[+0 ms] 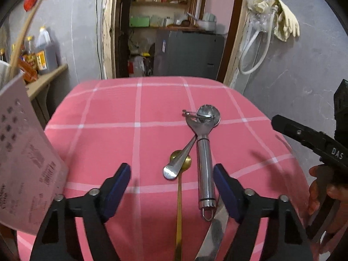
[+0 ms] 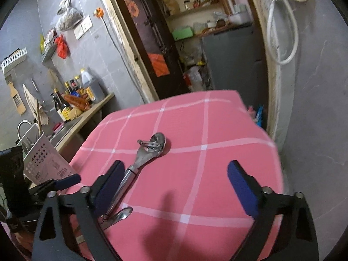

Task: Organize utensils
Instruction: 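Grasp the gold spoon with the left tool while the right tool grasps the silver can opener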

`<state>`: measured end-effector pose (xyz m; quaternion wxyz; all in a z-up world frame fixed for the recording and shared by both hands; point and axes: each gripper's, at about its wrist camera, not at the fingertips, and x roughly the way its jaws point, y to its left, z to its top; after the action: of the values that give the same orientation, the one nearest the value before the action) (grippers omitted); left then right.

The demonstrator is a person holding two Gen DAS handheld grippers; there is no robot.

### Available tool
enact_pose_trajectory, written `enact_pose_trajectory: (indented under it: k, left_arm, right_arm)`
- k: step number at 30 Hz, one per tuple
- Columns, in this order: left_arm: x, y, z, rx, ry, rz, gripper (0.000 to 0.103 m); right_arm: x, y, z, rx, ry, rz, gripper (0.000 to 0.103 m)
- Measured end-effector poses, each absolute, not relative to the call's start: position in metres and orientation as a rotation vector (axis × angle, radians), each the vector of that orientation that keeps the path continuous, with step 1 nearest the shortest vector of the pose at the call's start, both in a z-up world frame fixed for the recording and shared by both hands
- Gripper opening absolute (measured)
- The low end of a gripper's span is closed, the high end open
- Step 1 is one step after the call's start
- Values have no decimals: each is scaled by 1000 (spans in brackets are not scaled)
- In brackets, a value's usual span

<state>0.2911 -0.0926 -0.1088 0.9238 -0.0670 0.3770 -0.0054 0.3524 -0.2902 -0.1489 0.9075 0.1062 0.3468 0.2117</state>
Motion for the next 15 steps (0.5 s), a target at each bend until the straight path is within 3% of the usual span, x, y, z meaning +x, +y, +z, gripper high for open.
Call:
enact_pose_trajectory:
  k: [5,10,15]
  left_arm:
    - [307,-89,-125,-175,871,-36,49]
    - [309,-90,-131,-174,902,-20,41]
    - [307,-106,-131,-53,931,33,37]
  right_arm:
    - [368,-276,-160,222,763,461,68]
    - [381,-264,-168,215,805,472,52]
    - [387,-258,-173,211,831,477,50]
